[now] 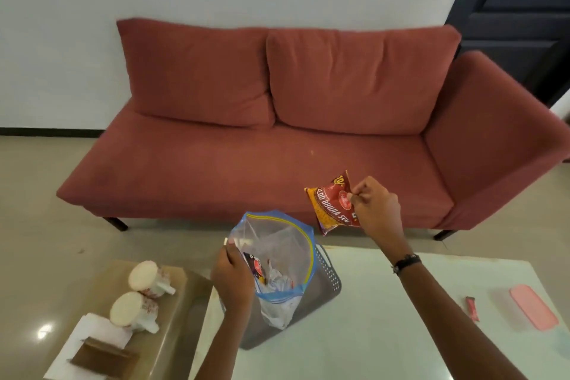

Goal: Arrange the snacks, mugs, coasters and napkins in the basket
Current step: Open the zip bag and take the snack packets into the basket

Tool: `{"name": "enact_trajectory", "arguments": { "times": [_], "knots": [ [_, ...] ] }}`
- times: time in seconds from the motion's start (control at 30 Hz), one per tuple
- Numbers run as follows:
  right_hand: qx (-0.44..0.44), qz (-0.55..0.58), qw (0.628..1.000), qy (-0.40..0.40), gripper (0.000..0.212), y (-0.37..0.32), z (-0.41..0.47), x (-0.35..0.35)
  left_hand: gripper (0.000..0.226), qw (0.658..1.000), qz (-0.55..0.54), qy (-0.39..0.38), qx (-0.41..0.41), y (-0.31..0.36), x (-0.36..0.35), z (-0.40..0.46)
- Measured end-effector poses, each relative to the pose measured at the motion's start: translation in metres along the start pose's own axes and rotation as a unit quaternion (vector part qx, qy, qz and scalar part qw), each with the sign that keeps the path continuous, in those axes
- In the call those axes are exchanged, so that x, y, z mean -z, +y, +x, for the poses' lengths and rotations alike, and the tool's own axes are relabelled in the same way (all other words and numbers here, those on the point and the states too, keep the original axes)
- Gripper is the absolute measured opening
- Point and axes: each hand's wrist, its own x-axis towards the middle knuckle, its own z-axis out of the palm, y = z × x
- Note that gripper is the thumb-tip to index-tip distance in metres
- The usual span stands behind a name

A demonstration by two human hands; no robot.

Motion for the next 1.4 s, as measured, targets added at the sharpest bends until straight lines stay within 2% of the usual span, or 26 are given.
{"name": "enact_trajectory", "arguments": {
  "times": [0.1,0.23,0.37,0.57,0.87,0.97,1.03,1.1,1.17,1.23,1.33,1.4],
  "knots": [
    [-0.06,-0.037,0.997,-0.027,0.006,0.046,0.009,-0.059,0.038,1.0,-0.01,-0.003,0.007,-0.029,-0.018,0.02],
    [-0.122,-0.058,0.988,-0.078,0.015,0.101,0.009,-0.137,0.038,1.0,-0.006,-0.012,0.004,-0.063,-0.031,0.032],
    [-0.126,-0.131,0.974,-0.135,0.005,0.144,0.011,-0.205,0.043,0.999,-0.01,-0.03,0.007,-0.098,-0.046,0.041],
    [-0.128,-0.17,0.968,-0.134,0.019,0.173,0.031,-0.259,0.045,0.999,-0.002,-0.046,-0.014,-0.117,-0.057,0.043],
    [-0.132,-0.149,0.971,-0.136,0.025,0.18,0.038,-0.26,0.046,0.995,0.021,-0.091,-0.045,-0.123,-0.053,0.045],
    [-0.112,-0.08,0.986,-0.095,0.024,0.155,0.024,-0.237,0.046,0.993,0.028,-0.1,-0.047,-0.122,-0.049,0.043],
    [-0.042,0.023,0.998,-0.051,0.018,0.117,0.002,-0.207,0.043,0.993,0.033,-0.106,-0.047,-0.123,-0.047,0.041],
    [0.072,0.091,0.991,-0.063,0.009,0.071,-0.026,-0.174,0.042,0.992,0.039,-0.109,-0.052,-0.123,-0.045,0.038],
    [0.146,0.08,0.971,-0.172,0.01,0.037,-0.05,-0.163,0.043,0.992,0.043,-0.11,-0.053,-0.123,-0.042,0.035],
    [0.185,-0.063,0.926,-0.324,0.013,0.028,-0.066,-0.183,0.043,0.991,0.043,-0.115,-0.044,-0.121,-0.04,0.028],
    [0.227,-0.302,0.794,-0.477,0.024,0.052,-0.083,-0.235,0.04,0.991,0.059,-0.11,-0.047,-0.119,-0.036,0.016],
    [0.299,-0.393,0.702,-0.513,0.029,0.079,-0.095,-0.263,0.037,0.99,0.069,-0.104,-0.066,-0.119,-0.032,0.009]
  ]
}}
